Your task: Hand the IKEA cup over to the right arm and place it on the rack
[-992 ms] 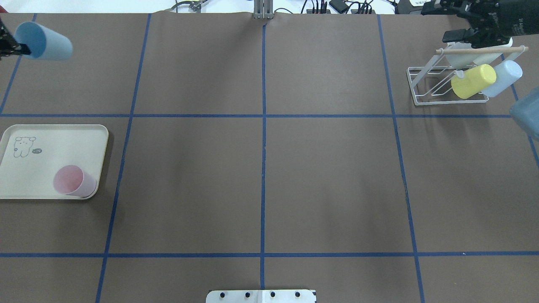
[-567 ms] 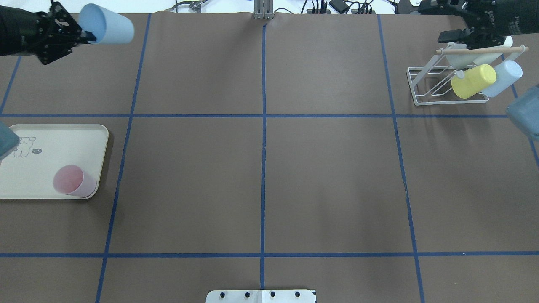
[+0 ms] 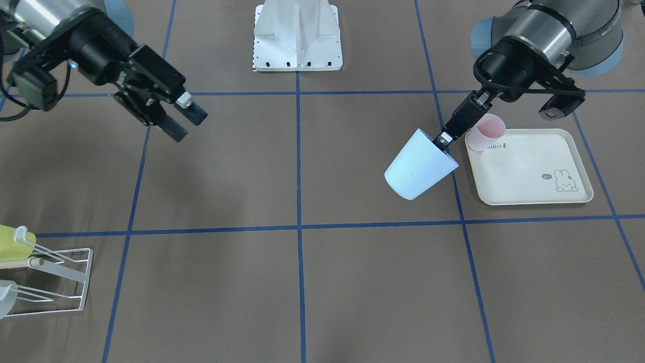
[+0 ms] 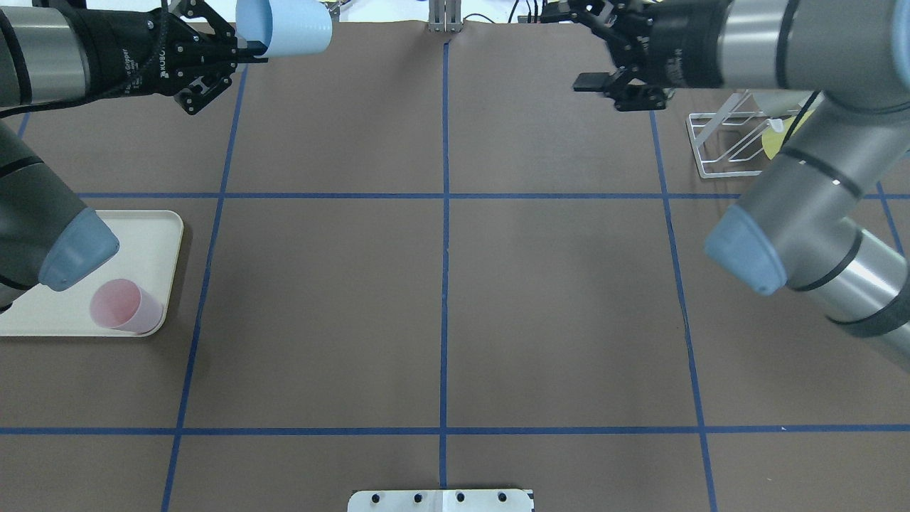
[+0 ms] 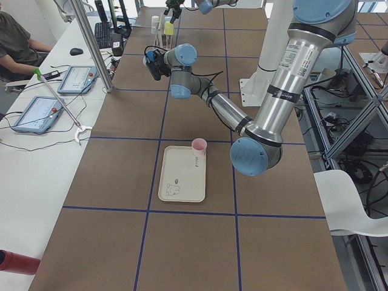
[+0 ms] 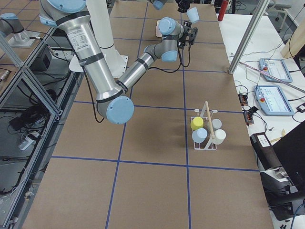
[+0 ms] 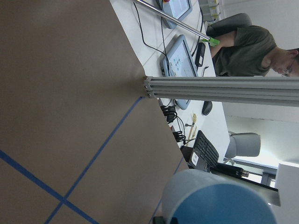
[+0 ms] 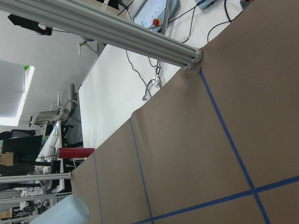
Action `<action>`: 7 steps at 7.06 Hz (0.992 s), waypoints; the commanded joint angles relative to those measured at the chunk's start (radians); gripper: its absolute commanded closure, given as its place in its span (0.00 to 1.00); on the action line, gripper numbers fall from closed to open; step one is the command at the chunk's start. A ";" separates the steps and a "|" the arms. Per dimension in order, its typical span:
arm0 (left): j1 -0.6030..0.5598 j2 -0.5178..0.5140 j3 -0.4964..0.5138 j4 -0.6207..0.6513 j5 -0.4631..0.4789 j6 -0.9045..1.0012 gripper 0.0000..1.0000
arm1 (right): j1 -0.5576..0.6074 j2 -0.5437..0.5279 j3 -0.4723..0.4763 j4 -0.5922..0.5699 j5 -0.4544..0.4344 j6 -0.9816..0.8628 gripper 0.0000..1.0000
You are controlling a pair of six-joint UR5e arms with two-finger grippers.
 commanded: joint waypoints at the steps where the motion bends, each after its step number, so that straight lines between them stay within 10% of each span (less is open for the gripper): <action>1: 0.002 -0.001 0.130 -0.361 0.014 -0.178 1.00 | -0.215 0.024 -0.010 0.150 -0.321 0.059 0.00; 3: 0.081 -0.027 0.152 -0.433 0.133 -0.223 1.00 | -0.326 0.029 -0.021 0.226 -0.491 0.058 0.00; 7: 0.193 -0.104 0.177 -0.510 0.245 -0.276 1.00 | -0.325 0.029 -0.078 0.336 -0.519 0.055 0.00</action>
